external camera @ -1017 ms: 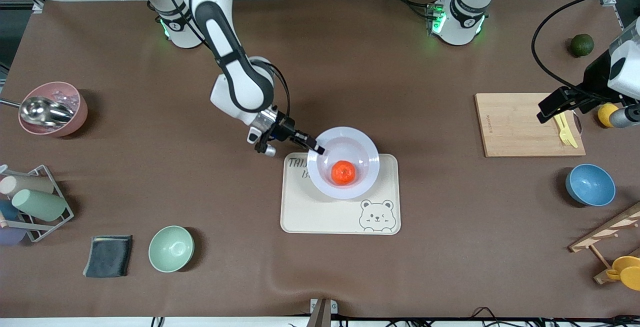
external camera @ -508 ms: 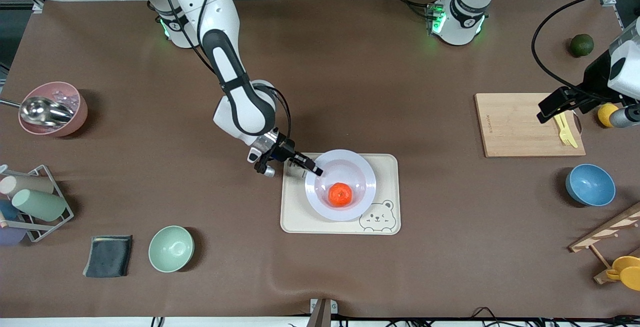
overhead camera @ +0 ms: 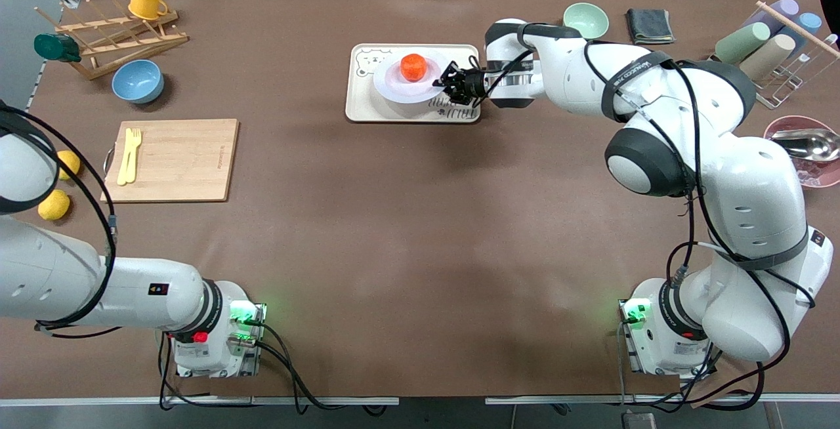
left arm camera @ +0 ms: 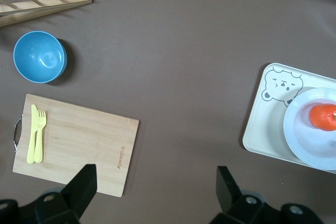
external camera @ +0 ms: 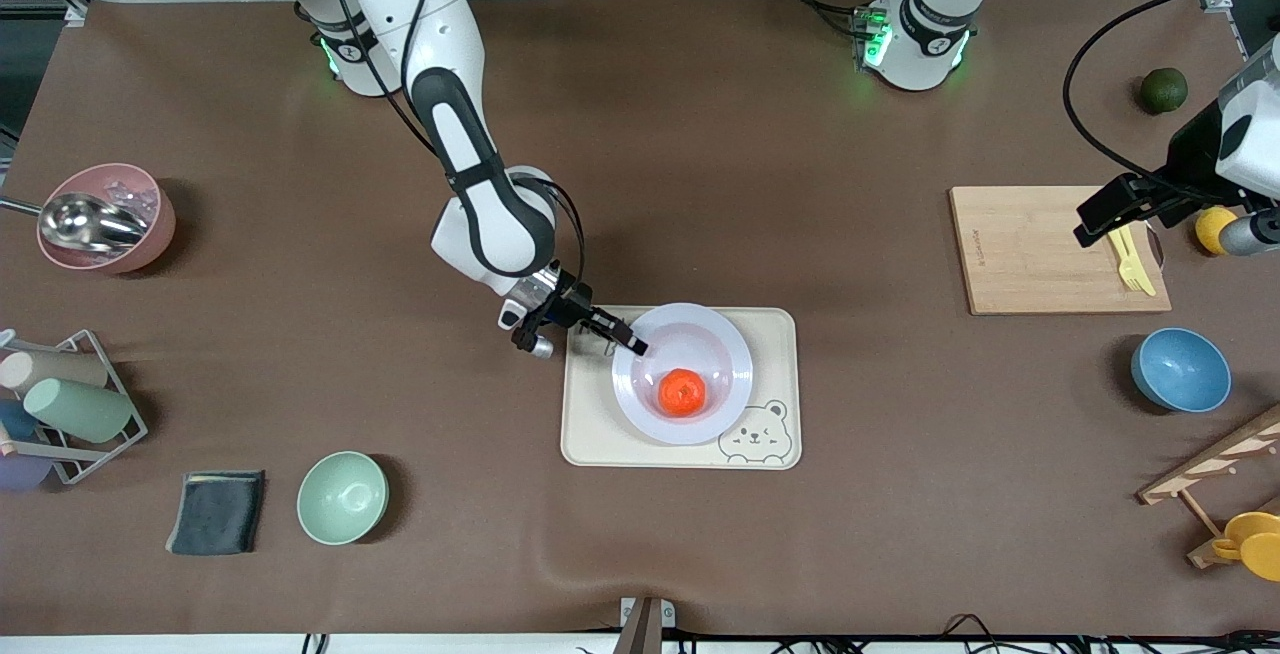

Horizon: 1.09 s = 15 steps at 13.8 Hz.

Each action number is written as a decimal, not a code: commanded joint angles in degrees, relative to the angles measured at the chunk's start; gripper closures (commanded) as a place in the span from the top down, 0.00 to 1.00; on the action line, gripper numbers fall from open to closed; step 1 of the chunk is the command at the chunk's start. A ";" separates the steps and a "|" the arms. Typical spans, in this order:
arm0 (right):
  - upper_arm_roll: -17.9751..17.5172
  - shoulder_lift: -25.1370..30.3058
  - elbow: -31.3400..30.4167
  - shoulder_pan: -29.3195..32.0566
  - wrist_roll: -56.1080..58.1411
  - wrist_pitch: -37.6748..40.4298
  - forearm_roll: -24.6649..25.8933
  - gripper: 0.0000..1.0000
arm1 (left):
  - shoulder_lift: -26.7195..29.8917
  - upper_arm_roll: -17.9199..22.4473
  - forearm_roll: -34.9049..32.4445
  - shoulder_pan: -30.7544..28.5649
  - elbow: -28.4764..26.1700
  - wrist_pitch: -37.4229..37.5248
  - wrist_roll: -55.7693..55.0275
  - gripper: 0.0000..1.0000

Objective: Place orange and plate with both arms
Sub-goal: 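Slide the plate with the right gripper onto the bear tray, then settle the plate on the tray and open the right gripper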

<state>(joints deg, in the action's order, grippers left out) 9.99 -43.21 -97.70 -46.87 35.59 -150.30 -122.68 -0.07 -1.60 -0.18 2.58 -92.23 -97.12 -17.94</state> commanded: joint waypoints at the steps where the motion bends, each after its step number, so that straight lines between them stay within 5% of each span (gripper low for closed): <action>1: -0.68 -1.17 1.98 0.82 0.71 -0.61 -0.11 0.00 | 0.60 0.11 1.59 -0.20 -0.14 -0.44 1.59 1.00; 15: -0.68 -0.99 1.63 0.73 -6.85 -0.78 7.81 0.34 | 0.60 0.11 1.15 -0.20 0.73 0.08 1.59 1.00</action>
<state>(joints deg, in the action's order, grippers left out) 10.02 -43.79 -97.13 -46.87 30.41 -150.52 -116.26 -0.05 -1.60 -0.18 2.58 -91.81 -97.16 -17.94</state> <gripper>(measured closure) 0.700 0.000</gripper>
